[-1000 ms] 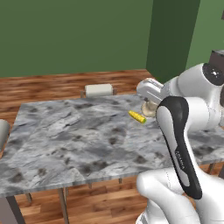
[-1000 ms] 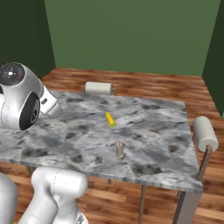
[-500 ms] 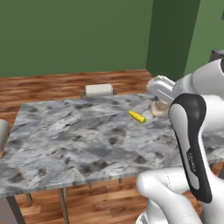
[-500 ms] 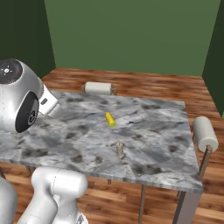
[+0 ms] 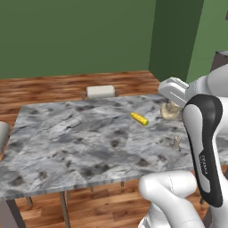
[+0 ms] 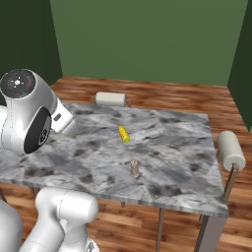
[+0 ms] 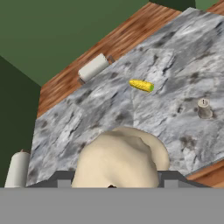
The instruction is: Pick the candle and candle from the dining table and place them in the open cabinet. Close the cabinet after placing the objects.
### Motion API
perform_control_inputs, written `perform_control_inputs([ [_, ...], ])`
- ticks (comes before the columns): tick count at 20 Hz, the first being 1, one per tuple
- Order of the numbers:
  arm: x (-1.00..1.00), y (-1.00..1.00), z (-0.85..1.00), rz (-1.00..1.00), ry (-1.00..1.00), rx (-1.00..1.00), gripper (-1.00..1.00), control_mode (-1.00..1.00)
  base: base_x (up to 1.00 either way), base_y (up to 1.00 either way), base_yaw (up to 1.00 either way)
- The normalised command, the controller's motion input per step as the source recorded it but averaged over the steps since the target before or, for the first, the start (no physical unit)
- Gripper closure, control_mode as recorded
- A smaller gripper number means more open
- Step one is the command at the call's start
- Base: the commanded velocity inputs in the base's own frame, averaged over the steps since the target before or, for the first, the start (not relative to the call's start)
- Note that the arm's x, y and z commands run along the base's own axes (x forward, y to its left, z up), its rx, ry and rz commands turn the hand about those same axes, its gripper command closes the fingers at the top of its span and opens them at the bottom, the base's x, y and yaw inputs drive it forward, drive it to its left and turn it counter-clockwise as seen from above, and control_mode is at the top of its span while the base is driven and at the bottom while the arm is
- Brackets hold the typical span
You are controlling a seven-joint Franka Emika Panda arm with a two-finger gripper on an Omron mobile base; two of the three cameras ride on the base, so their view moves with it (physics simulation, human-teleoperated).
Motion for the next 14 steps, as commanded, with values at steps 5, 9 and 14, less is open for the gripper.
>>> perform_control_inputs([
  [5,0.00,0.00,0.00,0.00,0.00,0.00,1.00,1.00,-0.20,-0.19,-0.02],
  [9,0.00,0.00,0.00,0.00,0.00,0.00,1.00,1.00,-0.34,-0.61,-0.10],
  [14,0.00,0.00,0.00,0.00,0.00,0.00,1.00,1.00,-0.46,-0.85,-0.17],
])
